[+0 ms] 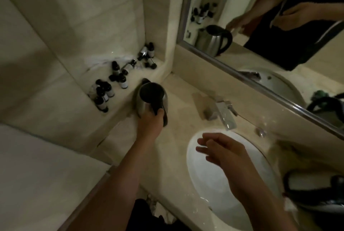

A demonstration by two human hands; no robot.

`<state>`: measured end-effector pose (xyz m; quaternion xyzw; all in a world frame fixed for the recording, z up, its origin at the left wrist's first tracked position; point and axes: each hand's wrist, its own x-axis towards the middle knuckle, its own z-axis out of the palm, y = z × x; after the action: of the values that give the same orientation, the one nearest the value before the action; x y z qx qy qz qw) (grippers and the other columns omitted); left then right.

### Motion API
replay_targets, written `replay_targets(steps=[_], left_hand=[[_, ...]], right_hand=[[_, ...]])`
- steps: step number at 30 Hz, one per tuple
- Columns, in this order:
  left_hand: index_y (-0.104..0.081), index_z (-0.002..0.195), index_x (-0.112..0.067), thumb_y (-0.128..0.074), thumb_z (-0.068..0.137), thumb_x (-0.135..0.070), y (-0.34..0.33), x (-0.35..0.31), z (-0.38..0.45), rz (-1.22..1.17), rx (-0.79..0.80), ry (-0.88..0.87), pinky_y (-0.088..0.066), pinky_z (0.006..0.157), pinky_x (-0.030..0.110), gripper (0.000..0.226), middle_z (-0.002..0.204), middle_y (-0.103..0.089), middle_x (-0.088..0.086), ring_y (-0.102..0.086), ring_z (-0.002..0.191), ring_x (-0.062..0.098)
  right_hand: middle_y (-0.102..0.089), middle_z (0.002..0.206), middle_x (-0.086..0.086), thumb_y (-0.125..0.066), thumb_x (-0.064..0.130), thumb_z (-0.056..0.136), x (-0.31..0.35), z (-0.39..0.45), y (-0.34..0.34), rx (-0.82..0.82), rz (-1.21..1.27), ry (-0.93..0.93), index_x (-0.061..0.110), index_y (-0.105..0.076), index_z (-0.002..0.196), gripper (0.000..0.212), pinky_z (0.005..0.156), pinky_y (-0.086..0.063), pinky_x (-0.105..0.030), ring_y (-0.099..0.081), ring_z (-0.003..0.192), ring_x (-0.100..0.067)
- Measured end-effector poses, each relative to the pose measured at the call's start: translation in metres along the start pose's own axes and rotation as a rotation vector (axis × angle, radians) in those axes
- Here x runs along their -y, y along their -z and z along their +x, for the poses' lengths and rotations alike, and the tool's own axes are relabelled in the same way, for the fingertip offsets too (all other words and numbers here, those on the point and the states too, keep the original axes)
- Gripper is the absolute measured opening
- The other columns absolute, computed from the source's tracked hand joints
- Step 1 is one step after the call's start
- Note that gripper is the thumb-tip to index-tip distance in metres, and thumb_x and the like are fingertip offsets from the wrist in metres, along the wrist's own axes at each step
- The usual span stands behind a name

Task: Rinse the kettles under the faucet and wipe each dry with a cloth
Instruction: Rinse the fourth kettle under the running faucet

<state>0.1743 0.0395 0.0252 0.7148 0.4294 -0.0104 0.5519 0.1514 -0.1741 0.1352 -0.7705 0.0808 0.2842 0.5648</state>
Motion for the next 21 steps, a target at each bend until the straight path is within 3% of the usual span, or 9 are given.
replay_targets(steps=[3,6,7,11,13,15,18,21], left_hand=[[-0.043,0.149,-0.009,-0.046,0.106,-0.032,-0.009,-0.001,0.023,-0.344,0.023,0.156,-0.048,0.099,0.037,0.05,0.142,-0.057,0.018,-0.056,0.128,0.035],[-0.055,0.137,-0.008,-0.05,0.104,-0.033,-0.019,0.009,0.034,-0.5,0.131,0.214,-0.05,0.078,0.032,0.041,0.13,-0.066,0.014,-0.065,0.115,0.029],[-0.055,0.136,-0.009,-0.053,0.103,-0.033,-0.022,0.009,0.033,-0.502,0.158,0.209,-0.048,0.077,0.03,0.04,0.128,-0.067,0.011,-0.065,0.115,0.026],[-0.046,0.146,-0.022,-0.062,0.097,-0.038,-0.033,0.007,0.03,-0.602,0.231,0.214,-0.041,0.108,0.037,0.054,0.138,-0.061,0.003,-0.057,0.128,0.022],[-0.052,0.137,-0.022,-0.057,0.099,-0.041,-0.041,0.008,0.026,-0.628,0.23,0.21,-0.042,0.111,0.039,0.042,0.128,-0.067,0.006,-0.062,0.118,0.022],[-0.057,0.116,-0.023,-0.047,0.104,-0.043,-0.041,0.01,0.017,-0.573,0.188,0.185,-0.048,0.098,0.038,0.026,0.103,-0.069,0.005,-0.064,0.1,0.023],[-0.069,0.094,-0.02,-0.05,0.099,-0.055,-0.03,0.017,0.009,-0.445,0.254,0.144,-0.047,0.077,0.037,0.039,0.085,-0.065,0.005,-0.06,0.08,0.024],[-0.062,0.064,-0.017,-0.055,0.1,-0.046,-0.02,0.017,0.0,-0.364,0.341,0.084,-0.043,0.064,0.034,0.047,0.064,-0.058,0.009,-0.055,0.061,0.023]], right_hand=[[-0.081,0.102,0.002,-0.057,0.011,0.103,-0.001,0.004,-0.002,-0.009,0.01,-0.023,0.017,-0.074,0.11,0.02,0.099,-0.056,-0.045,-0.078,0.095,-0.015],[-0.08,0.104,-0.002,-0.054,0.008,0.104,-0.004,0.008,-0.004,-0.002,0.049,-0.039,0.014,-0.074,0.112,0.022,0.098,-0.055,-0.046,-0.078,0.097,-0.02],[-0.08,0.103,-0.003,-0.054,0.008,0.104,-0.005,0.009,-0.006,-0.006,0.051,-0.046,0.014,-0.074,0.112,0.023,0.097,-0.055,-0.046,-0.078,0.097,-0.02],[-0.08,0.1,-0.005,-0.053,0.005,0.103,-0.01,0.011,-0.011,-0.043,0.053,-0.078,0.013,-0.073,0.11,0.023,0.094,-0.056,-0.045,-0.078,0.094,-0.022],[-0.08,0.099,-0.005,-0.053,0.005,0.103,-0.012,0.009,-0.011,-0.056,0.05,-0.09,0.014,-0.073,0.109,0.023,0.09,-0.057,-0.043,-0.078,0.092,-0.022],[-0.08,0.098,-0.004,-0.053,0.006,0.103,-0.013,0.008,-0.006,-0.08,0.044,-0.097,0.014,-0.073,0.109,0.022,0.086,-0.056,-0.039,-0.078,0.092,-0.023],[-0.08,0.099,-0.005,-0.054,0.005,0.102,-0.018,0.01,0.006,-0.132,0.074,-0.111,0.013,-0.072,0.111,0.021,0.086,-0.055,-0.039,-0.078,0.092,-0.025],[-0.08,0.099,-0.008,-0.056,0.005,0.1,-0.02,0.015,0.018,-0.159,0.105,-0.115,0.01,-0.071,0.111,0.019,0.087,-0.055,-0.041,-0.078,0.093,-0.028]])
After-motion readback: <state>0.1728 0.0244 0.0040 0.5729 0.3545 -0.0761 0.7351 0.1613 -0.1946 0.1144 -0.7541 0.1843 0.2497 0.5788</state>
